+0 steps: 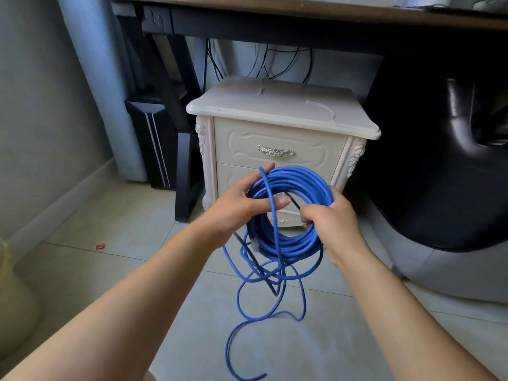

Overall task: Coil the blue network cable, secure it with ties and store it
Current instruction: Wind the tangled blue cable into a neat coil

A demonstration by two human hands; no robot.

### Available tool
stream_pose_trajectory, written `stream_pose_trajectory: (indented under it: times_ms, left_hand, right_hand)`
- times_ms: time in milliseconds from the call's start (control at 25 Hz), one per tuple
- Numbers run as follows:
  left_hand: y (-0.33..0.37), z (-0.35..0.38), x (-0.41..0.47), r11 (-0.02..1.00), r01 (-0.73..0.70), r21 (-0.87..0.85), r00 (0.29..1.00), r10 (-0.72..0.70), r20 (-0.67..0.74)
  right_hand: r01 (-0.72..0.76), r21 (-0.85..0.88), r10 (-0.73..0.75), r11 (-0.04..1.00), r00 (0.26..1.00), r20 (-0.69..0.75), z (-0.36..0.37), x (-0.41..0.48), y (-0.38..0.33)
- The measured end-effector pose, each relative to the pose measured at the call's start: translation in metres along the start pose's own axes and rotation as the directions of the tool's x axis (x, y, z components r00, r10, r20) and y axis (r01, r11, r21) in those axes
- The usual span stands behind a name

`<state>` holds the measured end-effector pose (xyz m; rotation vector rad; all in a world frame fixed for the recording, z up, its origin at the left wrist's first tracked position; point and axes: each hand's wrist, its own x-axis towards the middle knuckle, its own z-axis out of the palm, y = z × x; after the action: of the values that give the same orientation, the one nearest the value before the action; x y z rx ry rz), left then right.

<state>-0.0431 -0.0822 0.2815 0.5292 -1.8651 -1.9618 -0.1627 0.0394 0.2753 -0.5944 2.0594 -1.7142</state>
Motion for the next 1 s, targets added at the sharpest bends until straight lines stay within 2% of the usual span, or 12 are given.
stream_pose_trajectory:
  times_ms: [160, 240, 400, 520, 600, 680, 760, 800, 880, 920, 960, 1000]
  left_hand:
    - [-0.002, -0.013, 0.002, 0.96, 0.023, 0.281, 1.0, -0.025, 0.002]
    - [-0.004, -0.012, 0.002, 0.931, 0.024, 0.363, 0.999, -0.014, -0.03]
    - [-0.005, -0.012, 0.003, 0.878, 0.096, 0.468, 0.993, -0.05, -0.11]
    - [-0.006, -0.012, 0.004, 0.828, 0.101, 0.552, 0.99, -0.026, -0.142]
    - [-0.006, -0.012, 0.004, 0.795, 0.071, 0.602, 0.992, 0.006, -0.124]
    - [-0.005, -0.017, 0.005, 0.804, 0.04, 0.594, 0.989, 0.053, -0.138]
    - [-0.004, -0.025, 0.005, 0.83, -0.004, 0.558, 0.981, 0.111, -0.158]
    - [-0.003, -0.029, 0.005, 0.832, -0.024, 0.554, 0.977, 0.138, -0.164]
    - [-0.001, -0.034, 0.003, 0.832, -0.052, 0.552, 0.974, 0.164, -0.154]
    - [0.0, -0.035, 0.002, 0.835, -0.066, 0.547, 0.976, 0.168, -0.139]
    - [0.002, -0.034, 0.001, 0.836, -0.081, 0.543, 0.978, 0.173, -0.119]
    - [0.003, -0.033, 0.0, 0.833, -0.098, 0.545, 0.979, 0.178, -0.096]
  right_hand:
    - [0.043, -0.049, -0.032, 0.998, 0.979, 0.203, 0.001, -0.006, -0.003]
    - [0.034, -0.069, -0.013, 0.997, 0.96, 0.279, 0.001, -0.007, -0.002]
    - [-0.038, -0.125, 0.08, 0.991, 0.933, 0.351, 0.002, -0.004, 0.003]
    - [0.108, -0.334, 0.035, 0.936, 0.919, 0.394, 0.003, -0.005, 0.002]
    - [0.091, -0.247, 0.025, 0.965, 0.903, 0.428, 0.004, -0.007, -0.004]
    - [-0.056, -0.045, 0.068, 0.997, 0.931, 0.359, -0.001, 0.0, -0.007]
    - [-0.226, 0.183, 0.191, 0.957, 0.963, 0.189, -0.015, 0.015, -0.009]
    - [-0.264, 0.274, 0.245, 0.925, 0.964, 0.102, -0.022, 0.022, -0.009]
    - [-0.185, 0.301, 0.221, 0.936, 0.971, -0.092, -0.028, 0.027, -0.008]
    - [-0.071, 0.241, 0.112, 0.968, 0.981, -0.16, -0.028, 0.024, -0.007]
    - [0.062, 0.166, -0.037, 0.984, 0.988, -0.147, -0.025, 0.02, -0.008]
    - [0.18, 0.104, -0.177, 0.978, 0.983, -0.038, -0.02, 0.014, -0.01]
